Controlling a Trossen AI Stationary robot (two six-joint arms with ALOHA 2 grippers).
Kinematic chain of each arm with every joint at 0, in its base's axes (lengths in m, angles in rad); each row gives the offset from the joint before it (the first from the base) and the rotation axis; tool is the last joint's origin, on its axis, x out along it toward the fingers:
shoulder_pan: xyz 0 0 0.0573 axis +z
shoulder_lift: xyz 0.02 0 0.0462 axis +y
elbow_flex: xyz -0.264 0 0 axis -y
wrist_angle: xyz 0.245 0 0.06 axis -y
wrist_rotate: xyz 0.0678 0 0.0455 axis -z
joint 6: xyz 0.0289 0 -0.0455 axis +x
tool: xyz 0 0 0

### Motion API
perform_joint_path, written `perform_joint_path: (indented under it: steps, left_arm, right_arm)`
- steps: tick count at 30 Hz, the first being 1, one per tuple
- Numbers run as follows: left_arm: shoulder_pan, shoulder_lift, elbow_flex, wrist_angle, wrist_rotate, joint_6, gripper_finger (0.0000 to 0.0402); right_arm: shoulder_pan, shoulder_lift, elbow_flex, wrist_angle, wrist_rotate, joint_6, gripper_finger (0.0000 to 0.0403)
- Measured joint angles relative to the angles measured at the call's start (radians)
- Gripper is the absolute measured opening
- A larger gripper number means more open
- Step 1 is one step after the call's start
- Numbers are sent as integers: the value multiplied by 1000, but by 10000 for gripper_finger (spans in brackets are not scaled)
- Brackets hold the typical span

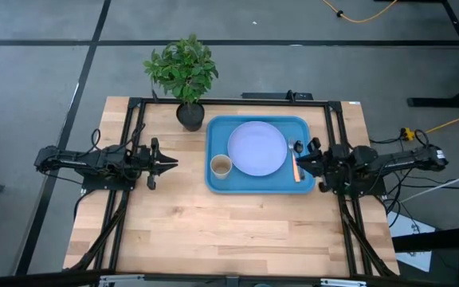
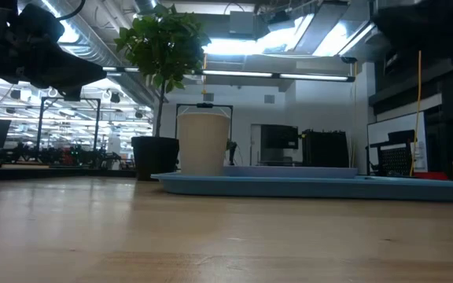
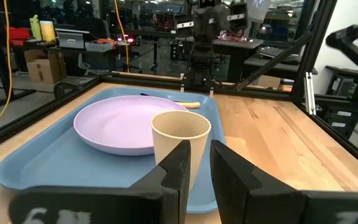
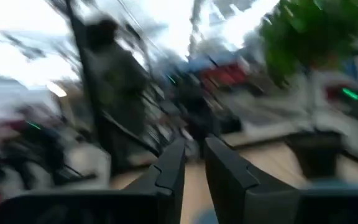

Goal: Pick and place plate/cup/fork/spoon on tray
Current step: Put the plate on the center of the tray

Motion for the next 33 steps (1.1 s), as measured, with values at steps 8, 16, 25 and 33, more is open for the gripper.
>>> perform_joint_path:
  steps: [8,16,25,33]
  left_arm:
    - [0,0,0,0,0,0,55]
    - [0,0,0,0,0,0,55]
    - [0,0,0,0,0,0,55]
    - [0,0,0,1,0,0,55]
  right_arm:
    - [0,388,205,-323,191,4,67]
    - [2,772,312,-349,164,-145,67]
    - [3,1018,433,-341,182,-325,67]
    - [2,1129,466,-372,288,-280,67]
